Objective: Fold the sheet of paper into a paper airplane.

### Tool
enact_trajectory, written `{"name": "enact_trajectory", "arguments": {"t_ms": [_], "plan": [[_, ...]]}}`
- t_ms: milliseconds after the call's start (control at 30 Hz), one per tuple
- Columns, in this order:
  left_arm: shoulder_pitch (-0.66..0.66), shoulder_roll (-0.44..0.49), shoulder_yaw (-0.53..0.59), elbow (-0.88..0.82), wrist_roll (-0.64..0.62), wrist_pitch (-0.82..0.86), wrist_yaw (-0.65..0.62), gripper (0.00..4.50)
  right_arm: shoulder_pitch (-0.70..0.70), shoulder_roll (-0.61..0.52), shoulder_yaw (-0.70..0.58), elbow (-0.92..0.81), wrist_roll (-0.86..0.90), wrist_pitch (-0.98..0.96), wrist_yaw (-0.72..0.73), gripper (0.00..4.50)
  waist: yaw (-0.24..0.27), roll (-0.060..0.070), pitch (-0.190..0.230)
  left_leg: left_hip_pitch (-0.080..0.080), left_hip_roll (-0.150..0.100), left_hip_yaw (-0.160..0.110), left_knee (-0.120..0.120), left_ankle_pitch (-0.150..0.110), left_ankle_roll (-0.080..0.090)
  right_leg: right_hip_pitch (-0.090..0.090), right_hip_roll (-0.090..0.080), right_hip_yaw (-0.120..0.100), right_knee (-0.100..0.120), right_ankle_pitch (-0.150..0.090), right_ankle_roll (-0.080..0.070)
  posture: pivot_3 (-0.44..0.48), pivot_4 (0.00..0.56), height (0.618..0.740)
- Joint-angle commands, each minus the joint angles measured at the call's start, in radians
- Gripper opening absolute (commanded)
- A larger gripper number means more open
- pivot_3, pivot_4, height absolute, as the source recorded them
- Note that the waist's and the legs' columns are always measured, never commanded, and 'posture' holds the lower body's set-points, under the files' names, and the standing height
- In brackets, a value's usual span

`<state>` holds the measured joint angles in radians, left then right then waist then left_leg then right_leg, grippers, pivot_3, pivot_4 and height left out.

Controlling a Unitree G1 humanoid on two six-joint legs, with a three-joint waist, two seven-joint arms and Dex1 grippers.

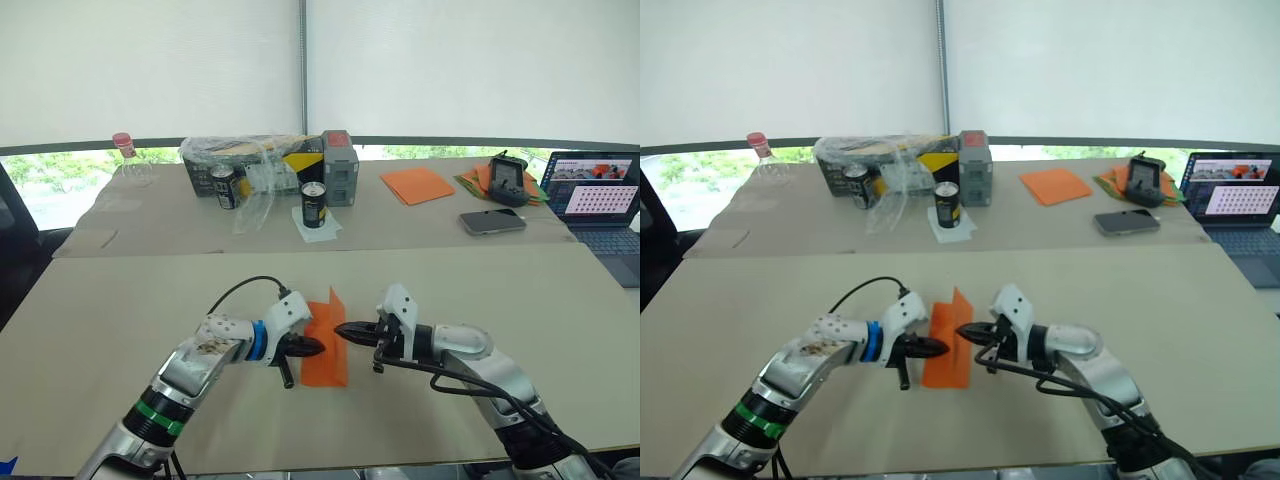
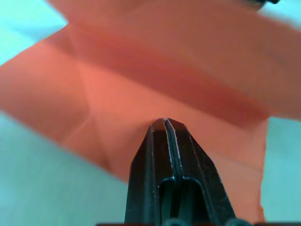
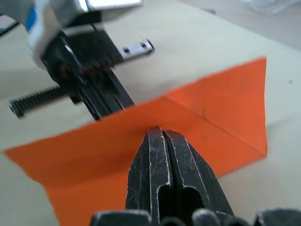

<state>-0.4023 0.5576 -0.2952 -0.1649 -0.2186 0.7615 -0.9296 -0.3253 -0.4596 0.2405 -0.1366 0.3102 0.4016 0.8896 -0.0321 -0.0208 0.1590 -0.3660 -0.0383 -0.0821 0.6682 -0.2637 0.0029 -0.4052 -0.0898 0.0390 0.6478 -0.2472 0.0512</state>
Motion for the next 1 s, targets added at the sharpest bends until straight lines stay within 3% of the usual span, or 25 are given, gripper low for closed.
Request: {"name": "enact_trajectory", "arguments": {"t_ms": [33, 167, 333, 500, 700, 1000], "plan": [[0.083, 0.081, 0.057, 0.019, 0.018, 0.029, 0.034, 0.0, -0.041, 0.015, 0.042, 0.029, -0.026, -0.041, 0.042, 0.07, -0.01, 0.0, 0.0, 0.001, 0.0, 0.0, -0.001, 0.0, 0.0, 0.0, 0.0, 0.0, 0.0, 0.0, 0.0, 0.0, 0.15, 0.74], [0.13, 0.094, 0.148, -0.007, -0.036, -0.003, 0.034, 0.0, -0.079, 0.025, 0.081, 0.102, -0.081, -0.045, 0.047, 0.07, -0.012, 0.0, 0.0, 0.004, 0.001, 0.002, -0.004, 0.0, 0.0, 0.001, 0.0, 0.001, 0.0, 0.0, 0.0, 0.0, 0.15, 0.74], [0.106, 0.025, 0.291, 0.0, -0.151, -0.036, 0.06, 0.0, -0.108, 0.066, 0.129, 0.174, -0.141, -0.062, 0.036, 0.07, -0.008, 0.0, 0.0, 0.003, 0.001, 0.002, -0.004, 0.0, 0.0, -0.001, -0.001, 0.001, 0.0, 0.0, 0.0, 0.0, 0.15, 0.74], [0.1, -0.018, 0.324, -0.021, -0.21, -0.068, 0.045, 0.0, -0.114, 0.077, 0.146, 0.206, -0.193, -0.023, -0.003, 0.07, -0.003, 0.0, 0.0, -0.003, -0.001, 0.002, -0.004, 0.0, -0.001, -0.006, -0.003, 0.002, 0.0, 0.001, 0.0, 0.0, 0.15, 0.74], [0.098, -0.053, 0.248, -0.052, -0.233, -0.093, 0.012, 0.0, -0.089, 0.062, 0.127, 0.177, -0.21, 0.046, -0.047, 0.07, 0.003, 0.0, 0.0, -0.003, -0.001, 0.002, -0.004, 0.0, -0.002, -0.007, -0.003, 0.002, 0.0, 0.001, 0.0, 0.0, 0.15, 0.74], [0.103, -0.036, 0.042, 0.049, -0.083, -0.201, -0.02, 0.0, -0.024, 0.041, 0.062, 0.078, -0.181, 0.129, -0.109, 0.07, 0.021, 0.0, 0.0, -0.002, -0.002, 0.002, -0.004, 0.001, -0.002, -0.005, -0.003, 0.002, 0.0, 0.001, -0.001, 0.0, 0.15, 0.74]]}}
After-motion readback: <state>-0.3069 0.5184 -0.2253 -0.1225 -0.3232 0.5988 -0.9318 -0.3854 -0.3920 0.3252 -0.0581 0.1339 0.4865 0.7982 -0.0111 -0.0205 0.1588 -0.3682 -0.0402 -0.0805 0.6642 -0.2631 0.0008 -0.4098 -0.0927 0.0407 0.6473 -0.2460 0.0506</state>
